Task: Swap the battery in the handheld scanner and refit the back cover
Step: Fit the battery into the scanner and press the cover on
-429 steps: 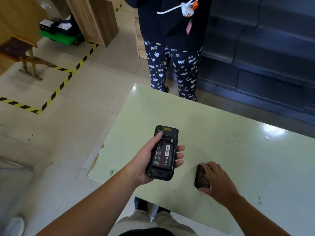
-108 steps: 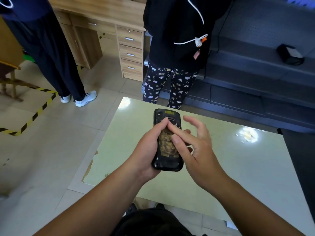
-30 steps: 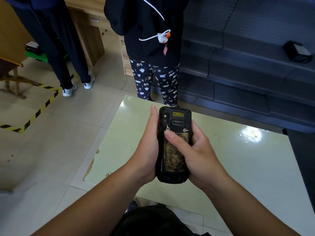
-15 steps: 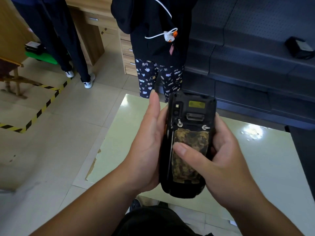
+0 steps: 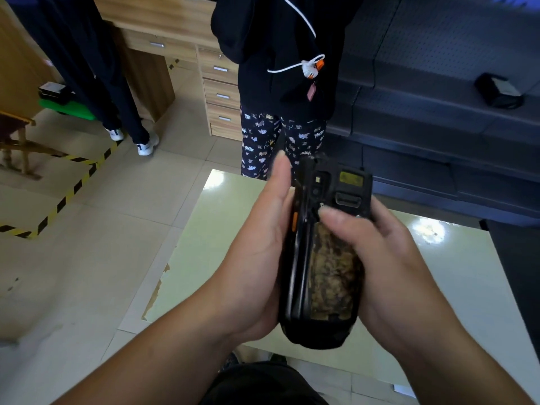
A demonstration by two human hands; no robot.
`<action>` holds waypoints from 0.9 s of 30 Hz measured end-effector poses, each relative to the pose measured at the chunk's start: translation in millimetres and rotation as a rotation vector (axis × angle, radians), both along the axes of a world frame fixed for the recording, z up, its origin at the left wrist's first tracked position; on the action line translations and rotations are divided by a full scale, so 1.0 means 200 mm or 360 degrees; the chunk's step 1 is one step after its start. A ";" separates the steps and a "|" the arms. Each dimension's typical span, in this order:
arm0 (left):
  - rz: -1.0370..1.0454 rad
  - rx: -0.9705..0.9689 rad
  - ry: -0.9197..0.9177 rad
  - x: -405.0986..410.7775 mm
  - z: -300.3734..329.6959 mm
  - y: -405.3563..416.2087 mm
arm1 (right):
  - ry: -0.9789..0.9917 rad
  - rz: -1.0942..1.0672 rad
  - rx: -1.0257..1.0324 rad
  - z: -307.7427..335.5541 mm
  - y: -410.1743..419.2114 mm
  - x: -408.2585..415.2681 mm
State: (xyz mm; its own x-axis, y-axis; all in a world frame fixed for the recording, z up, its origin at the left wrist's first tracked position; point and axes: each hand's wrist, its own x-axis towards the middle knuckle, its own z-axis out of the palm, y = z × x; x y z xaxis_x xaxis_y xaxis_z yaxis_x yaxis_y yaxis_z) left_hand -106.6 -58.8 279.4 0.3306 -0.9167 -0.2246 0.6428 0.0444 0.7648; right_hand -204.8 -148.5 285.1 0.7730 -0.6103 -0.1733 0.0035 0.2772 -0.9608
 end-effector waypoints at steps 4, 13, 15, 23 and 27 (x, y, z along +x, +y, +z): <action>0.0040 0.0033 0.0128 0.01 -0.03 -0.02 | 0.0121 -0.0075 0.0198 0.01 0.00 0.04; 0.0168 0.0185 0.0286 0.02 -0.06 -0.06 | 0.0342 -0.0118 0.0434 0.03 -0.01 0.11; 0.0164 0.0198 0.0294 0.03 -0.06 -0.06 | 0.0351 -0.0134 0.0457 0.03 -0.01 0.11; 0.0123 0.0237 0.0299 0.03 -0.04 -0.06 | 0.0400 -0.0174 0.0459 0.01 -0.01 0.12; 0.0103 0.0242 0.0317 0.03 -0.05 -0.07 | 0.0425 -0.0175 0.0470 0.00 -0.02 0.12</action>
